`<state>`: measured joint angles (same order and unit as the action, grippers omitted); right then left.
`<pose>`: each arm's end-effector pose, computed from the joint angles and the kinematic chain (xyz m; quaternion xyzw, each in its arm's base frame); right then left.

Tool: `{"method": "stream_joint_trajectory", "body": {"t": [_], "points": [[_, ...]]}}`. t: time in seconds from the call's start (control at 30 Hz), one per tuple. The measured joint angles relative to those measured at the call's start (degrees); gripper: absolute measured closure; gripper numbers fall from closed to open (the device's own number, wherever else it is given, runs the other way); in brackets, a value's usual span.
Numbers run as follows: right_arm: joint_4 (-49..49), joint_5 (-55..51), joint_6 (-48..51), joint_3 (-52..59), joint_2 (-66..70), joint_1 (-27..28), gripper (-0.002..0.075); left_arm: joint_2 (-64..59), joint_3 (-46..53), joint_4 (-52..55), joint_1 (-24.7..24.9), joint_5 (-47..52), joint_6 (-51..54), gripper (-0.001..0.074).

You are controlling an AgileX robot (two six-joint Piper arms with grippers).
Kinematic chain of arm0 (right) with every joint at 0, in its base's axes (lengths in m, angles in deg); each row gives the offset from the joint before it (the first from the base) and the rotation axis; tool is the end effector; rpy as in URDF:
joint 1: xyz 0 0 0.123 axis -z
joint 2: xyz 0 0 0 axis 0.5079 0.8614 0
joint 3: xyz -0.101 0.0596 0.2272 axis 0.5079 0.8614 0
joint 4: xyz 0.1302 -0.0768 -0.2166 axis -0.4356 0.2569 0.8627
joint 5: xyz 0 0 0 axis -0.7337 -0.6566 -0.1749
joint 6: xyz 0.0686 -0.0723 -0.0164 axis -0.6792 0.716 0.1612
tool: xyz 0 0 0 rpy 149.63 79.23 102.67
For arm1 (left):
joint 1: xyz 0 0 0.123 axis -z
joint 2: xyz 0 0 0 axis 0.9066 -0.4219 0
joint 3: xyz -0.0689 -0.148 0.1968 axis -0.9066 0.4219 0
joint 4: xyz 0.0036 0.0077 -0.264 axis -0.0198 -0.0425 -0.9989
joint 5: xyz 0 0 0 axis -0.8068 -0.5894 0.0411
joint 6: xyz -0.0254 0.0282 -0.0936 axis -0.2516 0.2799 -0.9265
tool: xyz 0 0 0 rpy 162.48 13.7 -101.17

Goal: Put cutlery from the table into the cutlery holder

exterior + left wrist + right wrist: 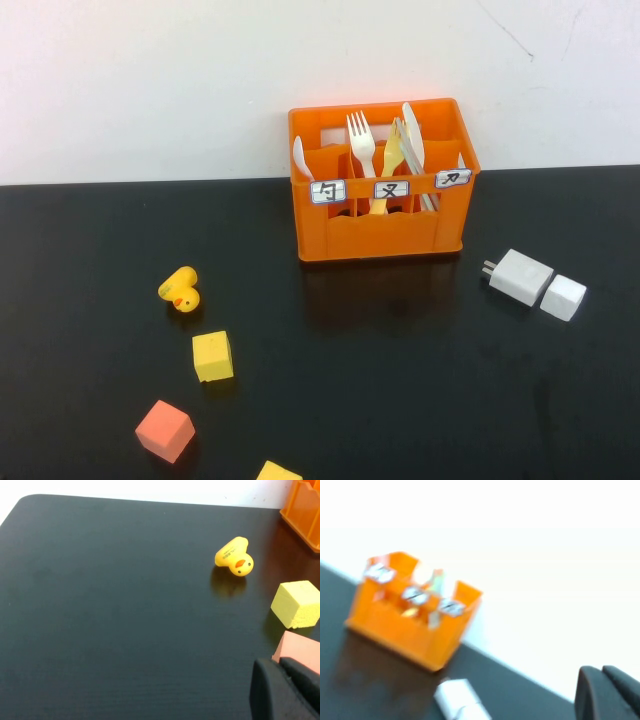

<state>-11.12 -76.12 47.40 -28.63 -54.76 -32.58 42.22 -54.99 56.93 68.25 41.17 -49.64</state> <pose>0.0770 0.0245 0.2880 -0.2255 0.6532 -0.0579 0.7205 0.1057 -0.0082 0.1773 -0.0320 0.7837 -0.0742 0.6159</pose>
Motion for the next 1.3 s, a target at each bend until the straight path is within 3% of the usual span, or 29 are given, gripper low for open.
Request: {"method": "stream_joint_trajectory", "body": {"t": [0.2,0.37,0.47,0.77,1.0,1.3], "points": [[0.9,5.9,-3.0,0.7,1.4,1.5,0.0728,0.0,0.0,0.0,0.0,0.0,0.0,0.0736],[18.3,6.8,-24.1,4.3,1.8,1.5,0.0728,0.0,0.0,0.0,0.0,0.1,0.0,0.0736],[24.5,6.8,-30.5,7.7,0.7,1.5,0.0728,0.0,0.0,0.0,0.0,0.1,0.0,0.0736],[30.4,6.4,-41.5,18.9,0.0,1.8,0.0728,0.0,0.0,0.0,0.0,0.1,0.0,0.0736],[32.7,5.0,-49.4,19.2,0.0,2.1,0.0728,0.0,0.0,0.0,0.0,0.1,0.0,0.0736],[33.1,5.0,-51.5,19.2,0.0,2.1,0.0728,0.0,0.0,0.0,0.0,0.1,0.0,0.0736]]}}
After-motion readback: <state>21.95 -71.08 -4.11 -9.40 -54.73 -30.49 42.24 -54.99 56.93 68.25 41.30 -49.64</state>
